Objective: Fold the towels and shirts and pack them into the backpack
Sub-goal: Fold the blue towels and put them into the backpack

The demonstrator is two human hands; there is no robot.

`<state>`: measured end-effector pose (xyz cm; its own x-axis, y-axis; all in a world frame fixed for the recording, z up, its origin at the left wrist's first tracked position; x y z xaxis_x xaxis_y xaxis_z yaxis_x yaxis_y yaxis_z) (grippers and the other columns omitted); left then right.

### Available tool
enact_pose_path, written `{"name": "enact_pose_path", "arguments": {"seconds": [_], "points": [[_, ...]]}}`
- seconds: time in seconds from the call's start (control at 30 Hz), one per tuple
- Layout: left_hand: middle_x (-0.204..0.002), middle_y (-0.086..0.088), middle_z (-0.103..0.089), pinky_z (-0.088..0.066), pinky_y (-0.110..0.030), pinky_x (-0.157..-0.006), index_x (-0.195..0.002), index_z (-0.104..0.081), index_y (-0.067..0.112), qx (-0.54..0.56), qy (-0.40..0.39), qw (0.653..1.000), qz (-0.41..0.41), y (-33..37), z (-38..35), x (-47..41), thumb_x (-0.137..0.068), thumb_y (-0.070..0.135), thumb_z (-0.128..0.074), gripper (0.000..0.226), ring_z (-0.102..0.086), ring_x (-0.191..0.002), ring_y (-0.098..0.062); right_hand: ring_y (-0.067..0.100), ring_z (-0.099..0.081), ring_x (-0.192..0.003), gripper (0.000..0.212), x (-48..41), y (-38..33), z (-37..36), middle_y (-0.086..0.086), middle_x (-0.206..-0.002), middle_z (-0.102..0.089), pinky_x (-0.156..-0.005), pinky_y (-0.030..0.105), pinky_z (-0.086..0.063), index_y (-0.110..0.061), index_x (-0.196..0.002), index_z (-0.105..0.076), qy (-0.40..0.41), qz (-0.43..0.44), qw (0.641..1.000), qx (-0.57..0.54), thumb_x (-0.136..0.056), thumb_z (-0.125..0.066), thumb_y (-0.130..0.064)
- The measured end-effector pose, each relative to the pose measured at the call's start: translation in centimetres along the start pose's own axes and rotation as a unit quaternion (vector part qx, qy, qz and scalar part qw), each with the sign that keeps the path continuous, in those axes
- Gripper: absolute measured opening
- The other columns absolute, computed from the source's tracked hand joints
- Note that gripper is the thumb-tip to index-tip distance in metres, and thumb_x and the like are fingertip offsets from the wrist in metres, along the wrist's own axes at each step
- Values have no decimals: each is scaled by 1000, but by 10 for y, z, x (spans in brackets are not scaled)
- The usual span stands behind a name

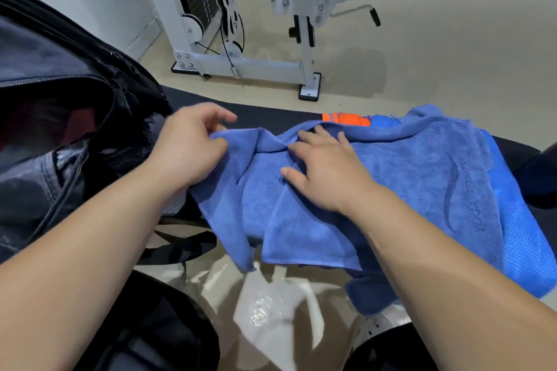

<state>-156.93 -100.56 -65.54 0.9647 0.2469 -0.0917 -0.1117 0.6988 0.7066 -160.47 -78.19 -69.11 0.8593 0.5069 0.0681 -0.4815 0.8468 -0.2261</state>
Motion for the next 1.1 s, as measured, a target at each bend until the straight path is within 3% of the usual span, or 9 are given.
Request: {"name": "enact_pose_path", "arguments": {"seconds": [0.13,0.23,0.33,0.47,0.57,0.7,0.8,0.93,1.1], "points": [[-95,-3,-70,-52,-38,-88,-113,-68,21,-171,76,977,-97,4,27,-43,-79,1,-54,42,-63,-92,-27,28,-1,-155,74,-43,11,12,1,-166,-14,-120,64,-3,-30,-158,-23,-40,-24,998,46,-95,-35,-68],[-97,-13,-63,-51,-46,-75,-109,-61,17,-352,29,926,-132,0,27,-69,-82,2,-52,32,-59,-93,-40,29,-4,-154,71,-67,24,8,1,-167,-12,-119,66,-5,-35,-158,-17,-115,-52,988,91,-96,-28,-69],[-83,-11,-48,-44,-43,-61,-90,-50,11,-432,-21,889,-152,-5,17,-78,-84,0,-52,13,-54,-78,-37,29,0,-155,71,-70,33,-1,1,-169,-4,-119,64,-6,-35,-159,-9,-128,-78,983,104,-98,-25,-67],[-96,-13,-56,-49,-47,-75,-112,-58,10,-366,-35,914,-169,-22,0,-72,-86,5,-52,27,-55,-93,-40,29,-2,-155,69,-53,10,-3,5,-168,-9,-121,61,-5,-30,-158,-20,-14,-58,997,57,-99,-30,-64],[-116,-14,-56,-45,-47,-85,-126,-56,13,-346,-32,922,-172,-26,-3,-54,-88,11,-54,39,-51,-104,-40,31,0,-155,70,-32,-25,-6,2,-169,-4,-121,62,-1,-39,-156,-20,-21,10,1000,19,-95,-33,-70],[-98,-12,-58,-45,-41,-71,-92,-54,14,-385,-27,913,-131,-17,16,-9,-91,32,-60,18,-57,-90,-38,30,11,-154,71,-15,-37,-22,-4,-169,9,-119,64,5,-47,-157,-9,-126,44,991,30,-94,-28,-74],[-74,-4,-57,-44,-35,-62,-67,-43,20,-442,-120,889,-22,-16,31,33,-92,55,-52,44,-56,-71,-29,33,4,-154,68,-16,-37,-24,-1,-169,-3,-118,66,3,-46,-155,-18,-111,35,993,37,-94,-29,-73],[-60,1,-53,-39,-31,-53,-58,-49,18,-408,-183,890,88,-29,35,74,-86,71,-51,60,-53,-58,-18,32,-3,-154,63,-33,-73,-12,3,-166,-16,-120,64,-1,-34,-154,-29,-52,70,996,20,-99,-31,-64],[-59,-3,-63,-47,-36,-55,-64,-62,11,-275,-123,946,121,-50,21,86,-82,55,-69,48,-60,-61,-20,27,4,-155,50,-53,-121,-16,-12,-168,-6,-121,59,-4,-44,-156,-22,-137,192,972,13,-106,-27,-47]]}}
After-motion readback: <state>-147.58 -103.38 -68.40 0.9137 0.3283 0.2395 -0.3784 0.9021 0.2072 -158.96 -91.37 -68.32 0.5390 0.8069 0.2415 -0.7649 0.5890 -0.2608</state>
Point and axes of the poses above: each hand's wrist, its own x-axis away from the middle knuckle, its own z-axis out of the back of the hand, y = z × x, the point moved 1 cm from there along -x, towards the middle knuckle
